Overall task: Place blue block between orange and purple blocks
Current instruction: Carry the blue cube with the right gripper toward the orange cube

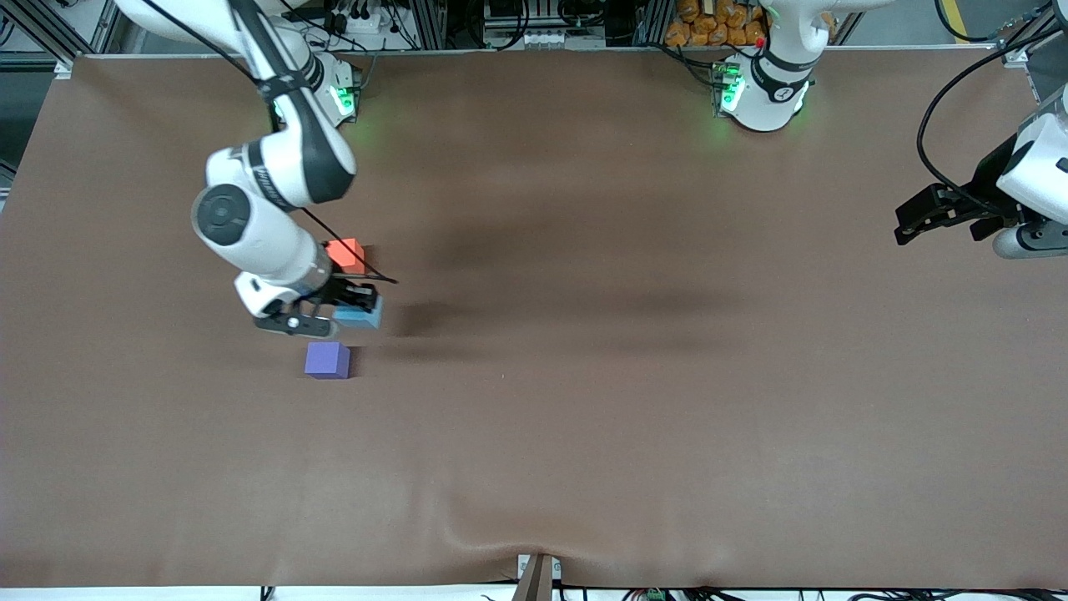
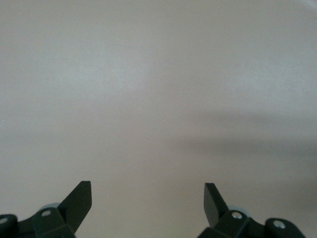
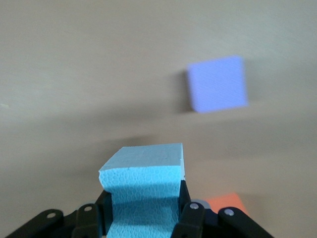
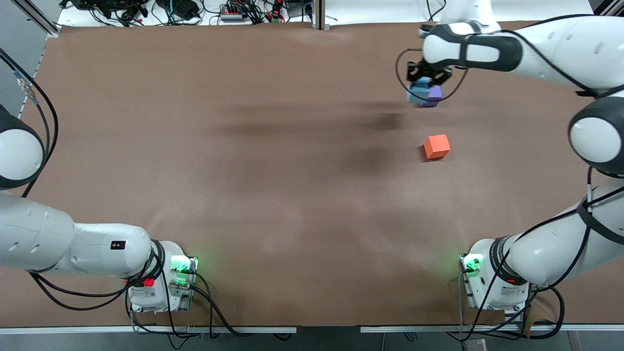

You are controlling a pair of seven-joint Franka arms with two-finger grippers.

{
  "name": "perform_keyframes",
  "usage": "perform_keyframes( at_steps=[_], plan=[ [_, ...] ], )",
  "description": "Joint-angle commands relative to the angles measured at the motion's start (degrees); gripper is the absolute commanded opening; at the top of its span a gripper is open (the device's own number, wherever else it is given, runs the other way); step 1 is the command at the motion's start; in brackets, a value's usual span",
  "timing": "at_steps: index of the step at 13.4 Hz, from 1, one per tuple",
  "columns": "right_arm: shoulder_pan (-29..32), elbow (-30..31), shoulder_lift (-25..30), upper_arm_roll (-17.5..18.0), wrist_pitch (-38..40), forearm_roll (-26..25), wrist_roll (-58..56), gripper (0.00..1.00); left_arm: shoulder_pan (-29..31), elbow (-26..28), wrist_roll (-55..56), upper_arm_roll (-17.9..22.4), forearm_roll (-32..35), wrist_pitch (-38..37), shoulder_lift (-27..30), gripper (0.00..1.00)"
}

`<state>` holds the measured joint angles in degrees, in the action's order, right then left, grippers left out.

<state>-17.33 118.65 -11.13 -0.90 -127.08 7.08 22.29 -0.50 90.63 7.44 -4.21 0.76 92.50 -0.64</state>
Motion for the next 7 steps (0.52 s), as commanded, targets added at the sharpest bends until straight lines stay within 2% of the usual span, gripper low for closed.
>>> perform_keyframes(
  at_steps=[1, 3, 7],
  plan=[
    [3.6, 5.4, 2.6, 1.2, -0.2, -1.0, -1.6, 0.09, 0.1, 1.4, -0.5, -0.3, -0.9, 0.6, 1.4, 1.0],
    [4.1, 8.2, 2.4, 1.2, -4.3, -1.0, -3.0, 0.09, 0.1, 1.4, -0.5, -0.3, -0.9, 0.7, 1.3, 1.0],
    [8.5, 8.3, -2.0, 1.2, -7.2, -0.8, -11.8, 0.09, 0.1, 1.5, -0.8, -0.3, -0.9, 0.7, 1.3, 1.0]
  ],
)
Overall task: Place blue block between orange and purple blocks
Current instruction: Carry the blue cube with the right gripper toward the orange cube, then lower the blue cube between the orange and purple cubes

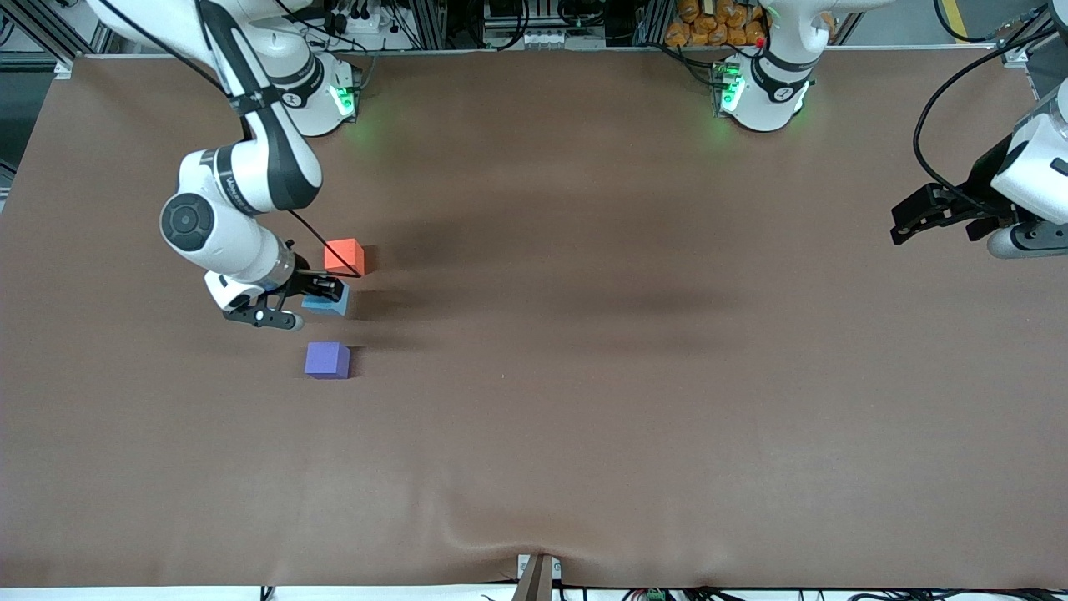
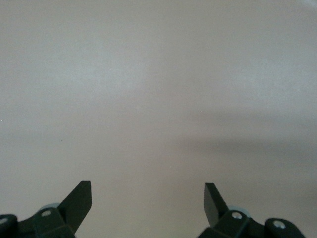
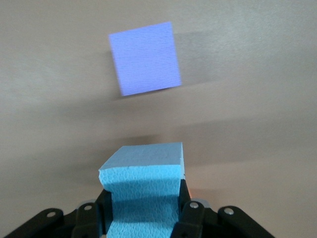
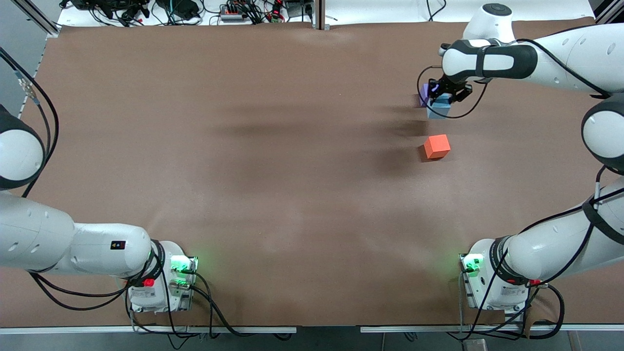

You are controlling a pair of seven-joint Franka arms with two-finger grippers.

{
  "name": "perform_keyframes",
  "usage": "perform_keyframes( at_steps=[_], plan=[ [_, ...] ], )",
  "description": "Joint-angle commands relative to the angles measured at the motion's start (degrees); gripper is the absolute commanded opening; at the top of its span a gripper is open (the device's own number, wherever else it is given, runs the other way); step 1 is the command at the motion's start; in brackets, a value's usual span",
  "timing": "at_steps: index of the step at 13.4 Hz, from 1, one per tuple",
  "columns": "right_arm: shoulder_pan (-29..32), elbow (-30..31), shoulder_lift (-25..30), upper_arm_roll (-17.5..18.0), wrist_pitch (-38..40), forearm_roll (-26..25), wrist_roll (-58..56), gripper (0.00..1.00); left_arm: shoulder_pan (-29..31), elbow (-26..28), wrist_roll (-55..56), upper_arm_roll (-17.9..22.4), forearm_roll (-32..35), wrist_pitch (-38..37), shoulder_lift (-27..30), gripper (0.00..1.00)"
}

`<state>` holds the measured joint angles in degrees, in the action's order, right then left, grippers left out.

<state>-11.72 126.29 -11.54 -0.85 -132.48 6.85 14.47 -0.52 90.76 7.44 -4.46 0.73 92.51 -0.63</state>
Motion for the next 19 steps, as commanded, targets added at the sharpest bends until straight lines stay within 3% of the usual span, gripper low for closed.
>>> perform_keyframes(
  at_steps=[1, 16, 18, 19],
  plan=[
    [2.8, 0.7, -2.9, 1.3, -3.5, -0.3, -4.2, 0.09, 0.1, 1.3, -0.8, 0.0, -0.9, 0.7, 1.3, 1.0],
    [1.3, 0.3, -8.8, 2.1, -8.8, 1.0, -4.2, 0.13, 0.6, 1.5, -1.4, 0.0, -0.9, 0.1, 2.0, 1.0],
    [1.3, 0.2, -9.0, 2.1, -8.8, 1.3, -4.2, 0.23, 0.7, 1.5, -1.4, 0.1, -0.9, -0.7, 2.5, 1.0],
    [0.7, 0.2, -9.0, 2.1, -8.8, 1.3, -4.2, 0.36, 0.7, 1.7, -1.4, 0.1, -0.9, -0.7, 2.7, 1.0]
  ],
)
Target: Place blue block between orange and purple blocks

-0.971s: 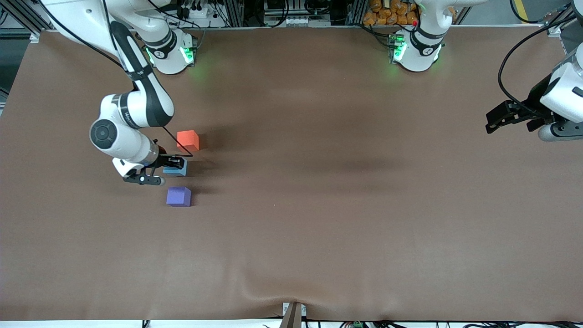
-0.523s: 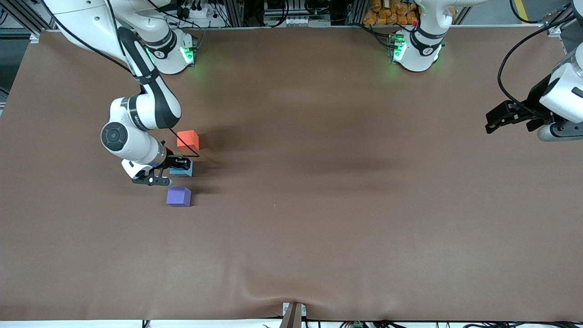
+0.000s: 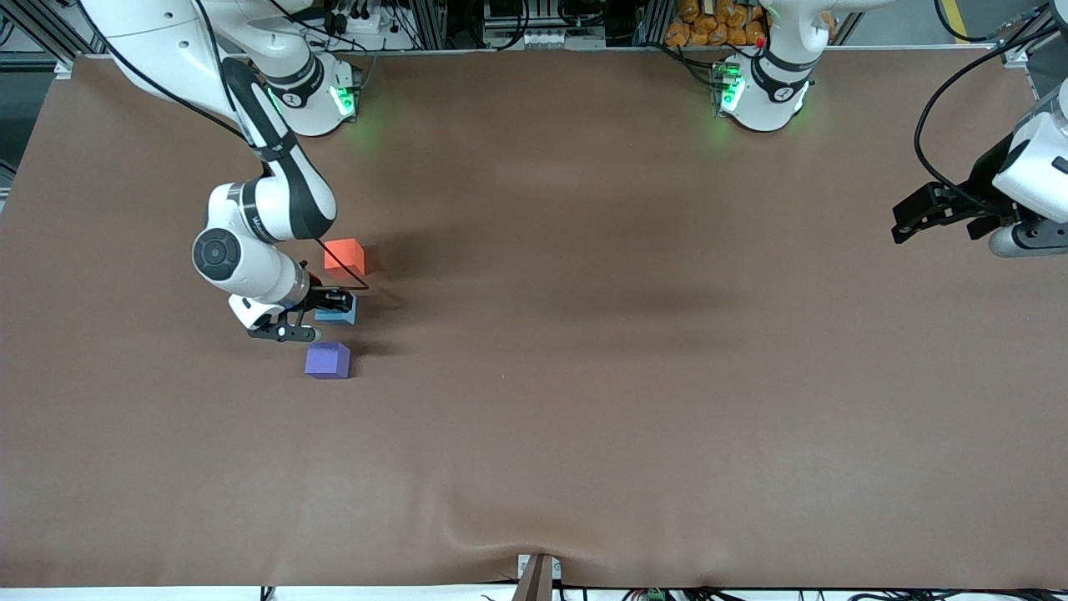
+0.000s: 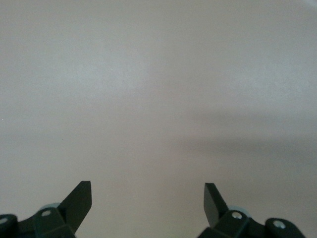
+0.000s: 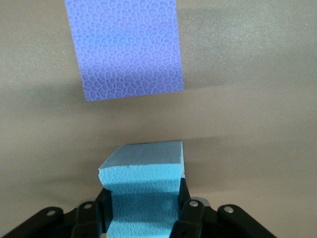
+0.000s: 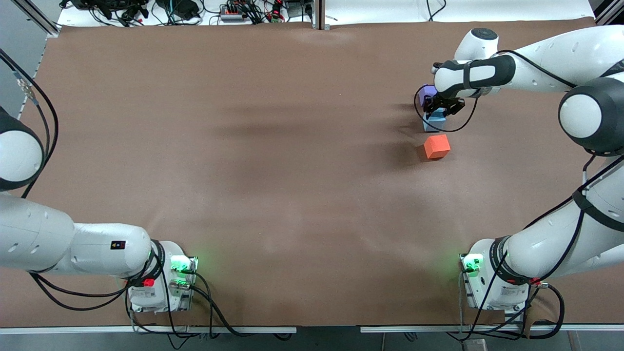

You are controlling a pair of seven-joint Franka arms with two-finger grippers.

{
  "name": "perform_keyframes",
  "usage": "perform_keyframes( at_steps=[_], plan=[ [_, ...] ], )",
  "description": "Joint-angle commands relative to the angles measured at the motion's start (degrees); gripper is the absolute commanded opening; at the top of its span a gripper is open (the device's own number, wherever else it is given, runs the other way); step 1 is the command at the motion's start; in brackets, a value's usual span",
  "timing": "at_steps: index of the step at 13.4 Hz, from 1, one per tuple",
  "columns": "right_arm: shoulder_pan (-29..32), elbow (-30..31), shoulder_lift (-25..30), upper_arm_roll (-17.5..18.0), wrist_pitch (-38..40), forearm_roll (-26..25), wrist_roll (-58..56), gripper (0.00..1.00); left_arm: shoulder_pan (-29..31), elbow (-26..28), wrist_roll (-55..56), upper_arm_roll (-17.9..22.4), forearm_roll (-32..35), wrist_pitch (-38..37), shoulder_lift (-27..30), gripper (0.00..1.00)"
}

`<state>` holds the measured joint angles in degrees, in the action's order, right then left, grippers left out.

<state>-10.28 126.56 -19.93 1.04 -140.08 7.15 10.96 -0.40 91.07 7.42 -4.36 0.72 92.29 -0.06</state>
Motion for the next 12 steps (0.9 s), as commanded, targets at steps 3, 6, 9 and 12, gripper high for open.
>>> perform_keyframes(
  at_steps=[3, 6, 9, 12],
  plan=[
    [-1.1, 0.0, 0.2, 0.2, -0.3, 1.0, -0.8, 1.0, 0.5, 1.7, -1.4, 0.0, -0.9, -0.7, 2.3, 1.0],
    [-0.4, -0.6, 5.8, 0.0, 5.6, 0.9, -0.9, 1.0, 0.6, 1.7, -1.4, 0.0, -0.9, -0.7, 2.2, 1.0],
    [1.4, -4.4, 11.0, -0.7, 13.1, 0.8, -1.0, 1.0, 0.6, 1.7, -1.8, 0.1, -0.9, -0.6, 2.2, 1.0],
    [4.5, -13.8, 14.2, -1.1, 26.6, 0.0, -1.6, 1.0, 0.6, 1.7, -1.8, 0.3, -0.7, -0.4, 2.0, 1.0]
  ],
)
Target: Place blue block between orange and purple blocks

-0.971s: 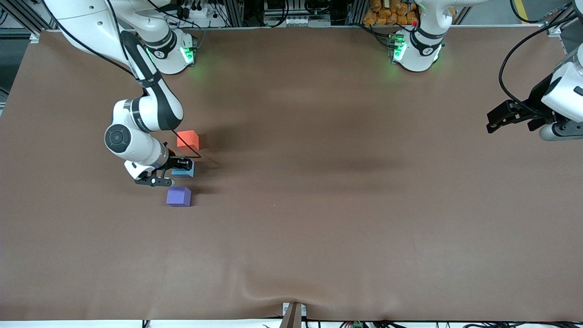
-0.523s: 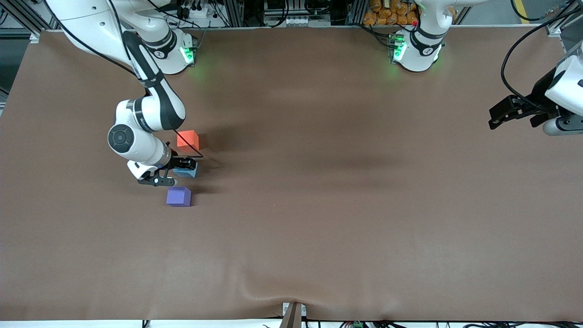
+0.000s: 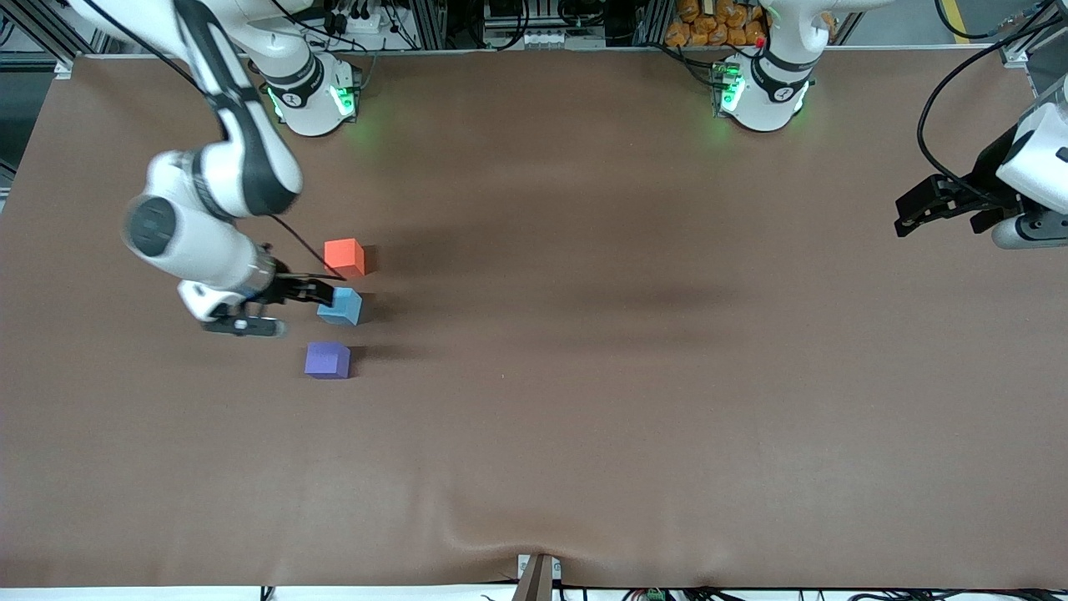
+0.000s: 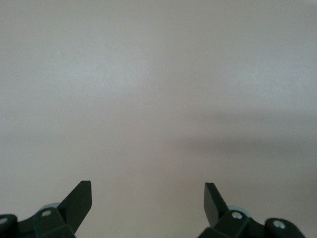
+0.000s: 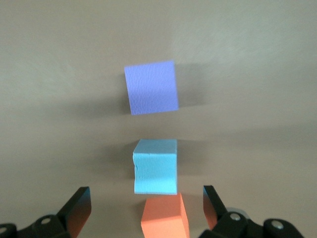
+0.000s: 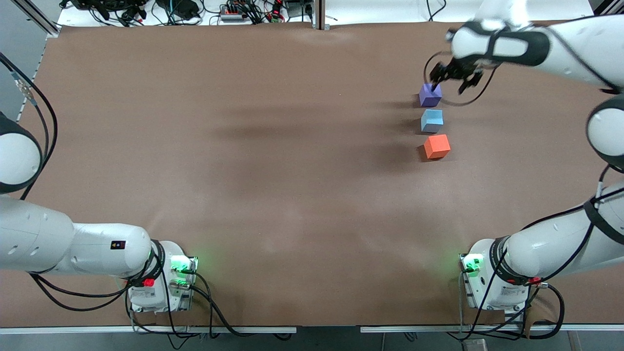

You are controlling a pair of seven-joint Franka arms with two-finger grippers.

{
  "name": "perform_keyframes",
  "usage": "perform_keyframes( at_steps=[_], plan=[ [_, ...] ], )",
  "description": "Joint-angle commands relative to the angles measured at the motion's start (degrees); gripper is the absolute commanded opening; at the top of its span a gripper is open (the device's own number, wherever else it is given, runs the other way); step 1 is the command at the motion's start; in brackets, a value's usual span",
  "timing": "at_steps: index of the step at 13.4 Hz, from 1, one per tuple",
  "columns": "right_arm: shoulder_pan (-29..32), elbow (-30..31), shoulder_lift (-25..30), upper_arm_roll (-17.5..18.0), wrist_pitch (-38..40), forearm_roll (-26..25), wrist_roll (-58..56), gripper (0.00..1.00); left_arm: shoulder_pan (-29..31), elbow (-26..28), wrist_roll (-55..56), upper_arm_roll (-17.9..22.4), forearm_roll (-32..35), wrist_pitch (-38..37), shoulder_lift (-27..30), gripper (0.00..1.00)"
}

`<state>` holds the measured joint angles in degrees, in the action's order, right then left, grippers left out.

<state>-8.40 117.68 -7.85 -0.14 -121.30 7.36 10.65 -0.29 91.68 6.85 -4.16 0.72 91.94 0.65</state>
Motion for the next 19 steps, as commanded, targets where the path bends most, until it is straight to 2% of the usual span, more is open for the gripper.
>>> perform_keyframes(
  at_steps=[1, 4, 7, 9, 13, 19],
  plan=[
    [3.8, -7.6, 2.9, 0.0, 11.9, -0.3, -2.6, 1.0, 0.5, 1.0, -1.2, 0.2, -0.4, 0.1, 1.2, 1.0],
    [8.5, -12.2, 6.2, -0.2, 18.2, -1.5, -9.8, 1.0, 1.4, 0.8, -2.3, 0.3, 0.2, 0.4, 1.1, 1.0],
    [12.4, -12.6, 11.4, -0.1, 21.2, -2.0, -16.0, 1.0, 2.1, 1.0, -3.7, 0.3, 0.2, 1.9, 1.0, 1.0],
    [12.5, -15.5, 13.3, -0.2, 27.7, -2.4, -15.7, 1.0, 2.0, 1.0, -3.9, -0.2, 0.2, 1.9, 1.5, 1.0],
    [8.7, -28.4, 12.5, 0.0, 40.1, -7.9, -12.0, 1.0, 2.0, 0.2, -6.0, -0.2, 0.1, -0.2, 2.8, 1.0],
    [9.0, -30.3, 11.9, 0.0, 40.3, -7.8, -12.8, 1.0, 1.7, -1.0, -6.3, -2.0, -0.8, -1.4, 2.8, 1.0]
  ],
)
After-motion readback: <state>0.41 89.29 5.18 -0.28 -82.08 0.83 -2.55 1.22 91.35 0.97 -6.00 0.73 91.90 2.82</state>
